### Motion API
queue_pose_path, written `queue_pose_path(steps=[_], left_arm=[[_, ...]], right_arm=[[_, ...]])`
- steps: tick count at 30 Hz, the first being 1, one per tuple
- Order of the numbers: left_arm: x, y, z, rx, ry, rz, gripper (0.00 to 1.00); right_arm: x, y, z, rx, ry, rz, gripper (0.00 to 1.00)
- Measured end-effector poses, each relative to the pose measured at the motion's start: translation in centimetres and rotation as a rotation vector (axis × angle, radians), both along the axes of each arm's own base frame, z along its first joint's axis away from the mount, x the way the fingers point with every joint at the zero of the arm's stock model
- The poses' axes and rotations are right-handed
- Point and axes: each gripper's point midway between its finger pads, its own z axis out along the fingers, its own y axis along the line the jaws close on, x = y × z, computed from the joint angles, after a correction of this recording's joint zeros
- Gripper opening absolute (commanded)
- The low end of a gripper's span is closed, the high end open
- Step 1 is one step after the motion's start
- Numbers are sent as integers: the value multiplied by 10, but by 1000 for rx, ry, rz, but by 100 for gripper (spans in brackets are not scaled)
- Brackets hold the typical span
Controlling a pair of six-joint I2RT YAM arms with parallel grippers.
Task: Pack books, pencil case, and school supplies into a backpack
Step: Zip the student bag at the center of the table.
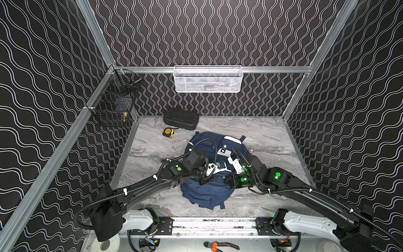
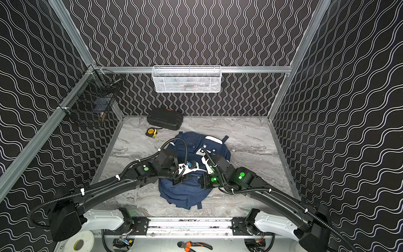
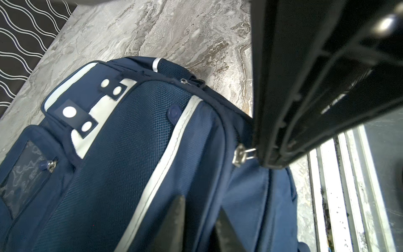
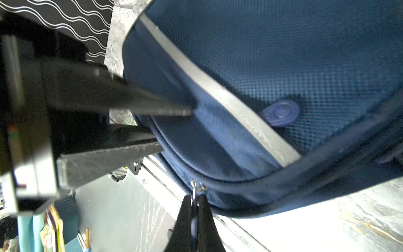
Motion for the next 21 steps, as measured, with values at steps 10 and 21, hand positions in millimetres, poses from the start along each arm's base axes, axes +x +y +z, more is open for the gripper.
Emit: queue_pose_path(steps=[10,21], left_arm=[[1,-3,9,-35,-32,-6,0],[-1,1,12,-42,-54,-10,0]], right_arm=[[7,-10,10,-12,-55,-47,0],[10,-18,11,-44,-77,-78,0]])
